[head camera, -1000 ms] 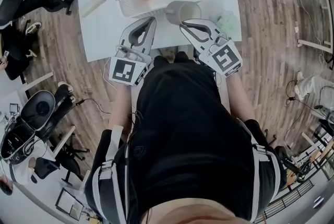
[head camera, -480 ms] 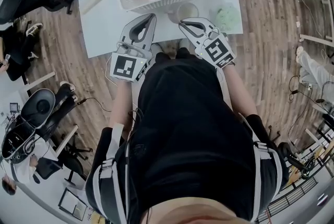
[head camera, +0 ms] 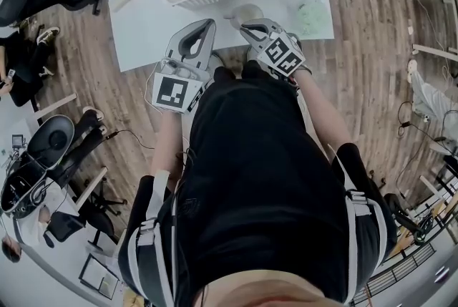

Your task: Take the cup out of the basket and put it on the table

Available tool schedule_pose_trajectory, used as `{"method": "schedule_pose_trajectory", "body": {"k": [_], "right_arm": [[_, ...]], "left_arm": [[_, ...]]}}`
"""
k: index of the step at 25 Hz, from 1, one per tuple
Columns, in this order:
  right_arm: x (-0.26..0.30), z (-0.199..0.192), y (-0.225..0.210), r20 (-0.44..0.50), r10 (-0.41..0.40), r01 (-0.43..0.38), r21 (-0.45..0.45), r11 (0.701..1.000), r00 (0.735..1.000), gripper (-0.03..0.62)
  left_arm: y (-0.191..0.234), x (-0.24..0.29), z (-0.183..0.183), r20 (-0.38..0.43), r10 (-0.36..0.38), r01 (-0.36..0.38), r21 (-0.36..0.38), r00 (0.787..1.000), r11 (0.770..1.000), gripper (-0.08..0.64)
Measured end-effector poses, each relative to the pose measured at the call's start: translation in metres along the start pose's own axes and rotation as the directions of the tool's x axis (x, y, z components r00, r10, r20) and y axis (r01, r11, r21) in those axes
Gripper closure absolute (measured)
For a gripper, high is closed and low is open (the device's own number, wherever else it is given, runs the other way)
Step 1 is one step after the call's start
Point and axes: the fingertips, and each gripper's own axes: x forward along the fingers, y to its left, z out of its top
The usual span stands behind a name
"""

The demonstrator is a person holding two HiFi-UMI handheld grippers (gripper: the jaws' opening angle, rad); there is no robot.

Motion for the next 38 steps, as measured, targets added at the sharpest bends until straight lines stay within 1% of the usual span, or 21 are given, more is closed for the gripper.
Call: {"method": "schedule_pose_trajectory", "body": {"k": [7,15,22,27,32,35,38], "right_arm": [[0.033,-0.039,0.003,-0.09,0.027,-0.026,0.006,1.0,0.996,0.557],[0.05,-0.054,0.007,-0.151,0.045,-0.049,-0.022,0.999,0.988,0.557],[0.052,-0.053,0.005,-0.142,0.034,-0.037,-0.018,0.999,0.989,0.555],[0.053,-0.05,0.007,-0.111,0.027,-0.025,0.02,1.0,0.993,0.555],[0.05,-0.048,0.006,-0.097,0.021,-0.018,0.028,0.999,0.995,0.555],[0.047,-0.044,0.005,-0.077,0.019,-0.016,0.032,0.999,0.997,0.555],[0.037,-0.032,0.003,-0.033,0.007,-0.005,0.045,0.999,0.999,0.555]], "left_arm": [[-0.006,-0.007,-0.007,-0.014,0.004,-0.004,-0.01,1.0,1.0,0.543],[-0.004,-0.008,-0.009,-0.022,-0.001,0.001,-0.017,1.0,1.0,0.543],[0.0,-0.005,-0.008,-0.02,-0.005,0.004,-0.016,1.0,1.0,0.543],[0.002,-0.005,-0.006,-0.017,-0.011,0.011,-0.009,1.0,1.0,0.543],[0.002,-0.006,-0.006,-0.019,-0.009,0.009,-0.01,1.0,1.0,0.542],[0.003,-0.006,-0.008,-0.023,-0.009,0.009,-0.009,1.0,1.0,0.543],[0.004,-0.005,-0.007,-0.021,-0.008,0.008,-0.01,1.0,1.0,0.543]]}}
